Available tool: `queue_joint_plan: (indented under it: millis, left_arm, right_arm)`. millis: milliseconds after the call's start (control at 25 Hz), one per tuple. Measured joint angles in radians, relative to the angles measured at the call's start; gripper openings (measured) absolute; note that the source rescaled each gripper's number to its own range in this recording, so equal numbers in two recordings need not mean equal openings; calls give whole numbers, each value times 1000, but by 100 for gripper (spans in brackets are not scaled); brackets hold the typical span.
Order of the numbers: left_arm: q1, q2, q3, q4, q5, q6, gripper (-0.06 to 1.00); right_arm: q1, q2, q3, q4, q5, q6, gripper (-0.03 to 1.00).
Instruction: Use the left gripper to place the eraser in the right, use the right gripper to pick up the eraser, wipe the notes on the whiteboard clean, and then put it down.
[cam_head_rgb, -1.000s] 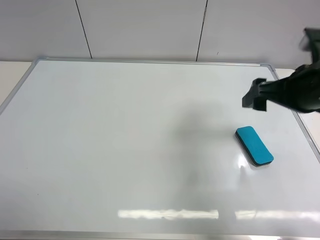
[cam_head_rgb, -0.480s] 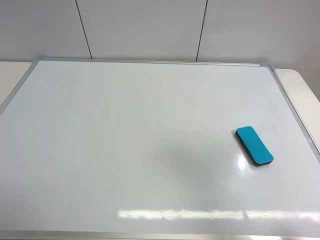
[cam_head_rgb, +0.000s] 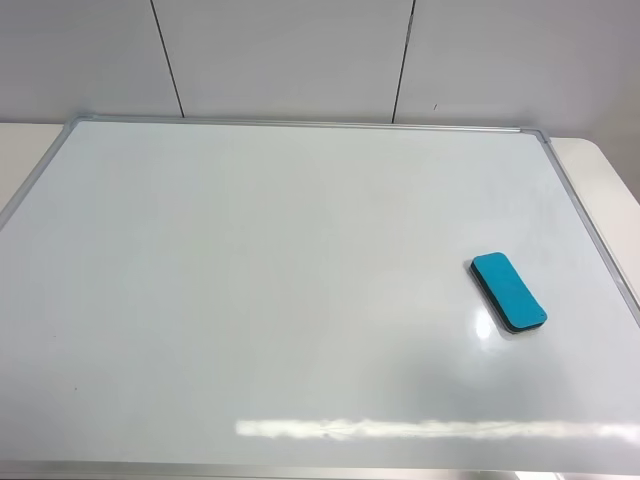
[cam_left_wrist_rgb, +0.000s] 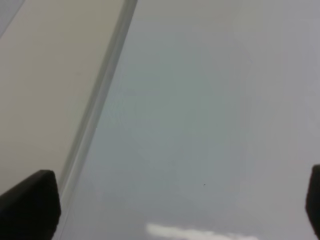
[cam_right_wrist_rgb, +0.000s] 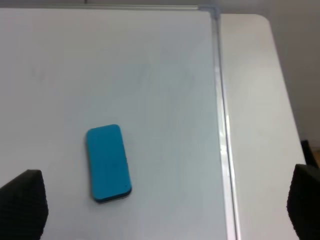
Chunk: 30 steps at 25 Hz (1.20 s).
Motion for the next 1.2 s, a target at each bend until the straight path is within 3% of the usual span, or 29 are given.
queue_joint_plan:
  millis: [200, 320, 1200]
  left_arm:
    - [0, 0, 0, 0, 0, 0, 100]
    - [0, 0, 0, 0, 0, 0, 100]
    - [0, 0, 0, 0, 0, 0, 100]
  right_arm:
    - [-89, -57, 46, 1, 12, -50, 91]
    - [-98, -57, 100, 18, 22, -50, 91]
    - [-152, -57, 103, 26, 3, 28, 92]
